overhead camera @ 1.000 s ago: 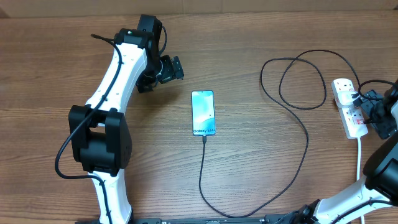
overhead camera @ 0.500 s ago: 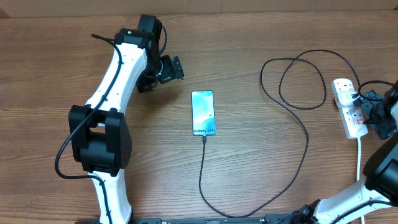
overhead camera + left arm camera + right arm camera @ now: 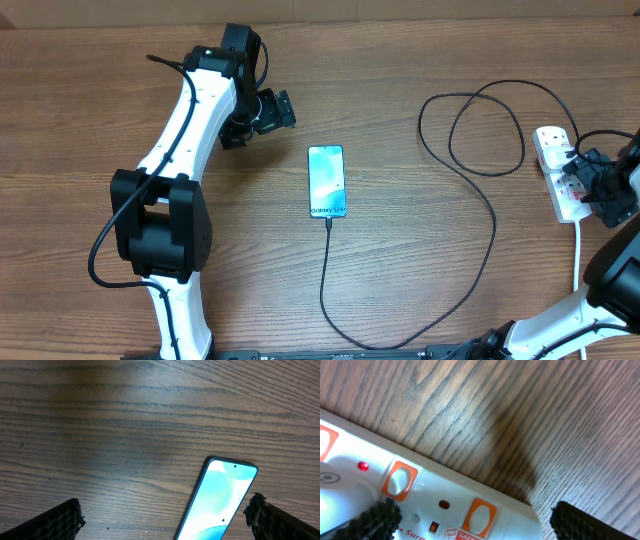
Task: Plug charger to phone and switch on socket
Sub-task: 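Press the orange switch beside the plugged charger with the right gripper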
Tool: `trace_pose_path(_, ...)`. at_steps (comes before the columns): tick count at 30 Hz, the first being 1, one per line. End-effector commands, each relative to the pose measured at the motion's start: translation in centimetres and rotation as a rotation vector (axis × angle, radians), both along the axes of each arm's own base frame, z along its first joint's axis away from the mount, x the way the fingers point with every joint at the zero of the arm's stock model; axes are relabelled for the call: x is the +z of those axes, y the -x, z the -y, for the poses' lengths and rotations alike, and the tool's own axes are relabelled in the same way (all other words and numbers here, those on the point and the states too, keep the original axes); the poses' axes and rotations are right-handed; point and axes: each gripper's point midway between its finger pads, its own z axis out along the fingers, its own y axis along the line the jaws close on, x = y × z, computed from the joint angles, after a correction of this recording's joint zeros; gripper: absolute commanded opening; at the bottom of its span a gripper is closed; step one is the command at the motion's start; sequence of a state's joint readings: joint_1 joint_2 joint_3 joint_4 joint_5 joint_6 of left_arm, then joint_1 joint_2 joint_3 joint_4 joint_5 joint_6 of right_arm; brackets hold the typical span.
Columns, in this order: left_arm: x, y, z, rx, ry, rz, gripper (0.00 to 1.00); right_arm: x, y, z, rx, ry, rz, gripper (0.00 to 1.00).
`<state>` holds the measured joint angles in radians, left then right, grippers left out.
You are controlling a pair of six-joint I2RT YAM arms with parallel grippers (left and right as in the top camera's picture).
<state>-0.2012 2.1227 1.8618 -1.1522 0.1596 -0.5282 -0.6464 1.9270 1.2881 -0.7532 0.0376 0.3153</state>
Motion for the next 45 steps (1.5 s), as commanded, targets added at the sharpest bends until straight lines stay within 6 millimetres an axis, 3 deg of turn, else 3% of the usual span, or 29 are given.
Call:
trace_pose_path(1, 1.1, -0.4, 0.1, -0.009, -0.001, 0.035, 1.00, -0.8, 0.7, -1.0, 0.019, -0.022, -0.030, 0.87)
trace_pose_path(3, 1.1, -0.4, 0.1, -0.009, -0.001, 0.035, 1.00, -0.5, 0.8, -0.7, 0.010, -0.005, -0.039, 0.81)
trace_pose_path(8, 1.1, -0.4, 0.1, -0.009, -0.001, 0.035, 1.00, 2.5, 0.5, 1.1, -0.044, 0.046, 0.006, 0.80)
trace_pose_path(12, 1.1, -0.4, 0.1, -0.009, -0.001, 0.035, 1.00, 4.4, 0.5, 2.5, -0.073, 0.083, 0.056, 0.84)
trace_pose_path(17, 1.1, -0.4, 0.1, -0.009, -0.001, 0.035, 1.00, 4.6, 0.0, 3.1, -0.081, 0.078, 0.100, 0.96)
trace_pose_path(21, 1.1, -0.4, 0.1, -0.009, -0.001, 0.035, 1.00, 4.8, -1.0, 2.9, -0.047, 0.069, 0.143, 0.99)
trace_pose_path(38, 1.1, -0.4, 0.1, -0.009, -0.001, 0.035, 1.00, 1.3, -1.0, 2.1, -0.029, -0.006, 0.093, 0.99)
trace_pose_path(45, 1.1, -0.4, 0.1, -0.009, -0.001, 0.035, 1.00, 0.7, -0.7, 1.9, -0.030, -0.016, 0.081, 0.99)
